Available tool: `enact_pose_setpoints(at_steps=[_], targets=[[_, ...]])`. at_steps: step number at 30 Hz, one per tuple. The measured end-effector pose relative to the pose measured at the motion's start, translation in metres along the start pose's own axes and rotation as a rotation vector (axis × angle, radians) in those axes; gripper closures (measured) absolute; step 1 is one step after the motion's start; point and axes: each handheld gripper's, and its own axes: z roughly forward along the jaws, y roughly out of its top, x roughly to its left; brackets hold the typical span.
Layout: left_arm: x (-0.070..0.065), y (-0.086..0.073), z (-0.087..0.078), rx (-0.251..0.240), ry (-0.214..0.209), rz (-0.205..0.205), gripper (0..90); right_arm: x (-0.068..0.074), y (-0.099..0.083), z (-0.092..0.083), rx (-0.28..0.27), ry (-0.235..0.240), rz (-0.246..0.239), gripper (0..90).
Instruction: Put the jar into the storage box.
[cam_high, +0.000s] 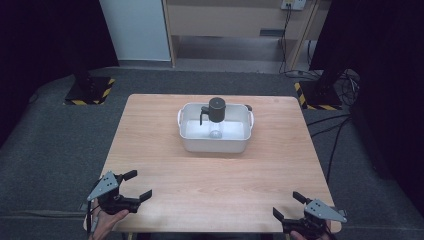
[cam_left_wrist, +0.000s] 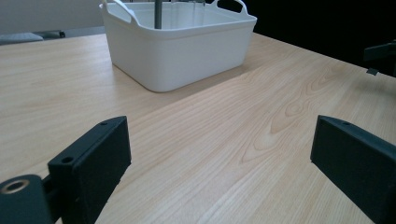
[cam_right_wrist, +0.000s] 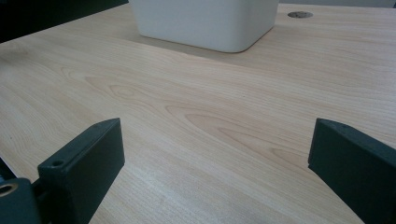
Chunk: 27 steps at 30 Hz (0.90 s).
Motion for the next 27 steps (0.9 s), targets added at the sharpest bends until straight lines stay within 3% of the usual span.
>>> enact_pose_setpoints(at_steps=[9, 19, 27], targets=[[0.004, -0.017, -0.005, 0.025, 0.001, -0.019, 3.5, 0.0, 0.0, 0.0, 0.002, 0.001, -0.004, 3.4], [0.011, -0.025, -0.002, 0.045, -0.013, -0.039, 3.0, -0.001, 0.0, 0.001, 0.0, 0.0, 0.005, 3.4], [0.01, -0.027, 0.002, 0.076, -0.013, -0.021, 3.1, 0.0, 0.0, 0.001, 0.003, 0.004, 0.0, 3.4]])
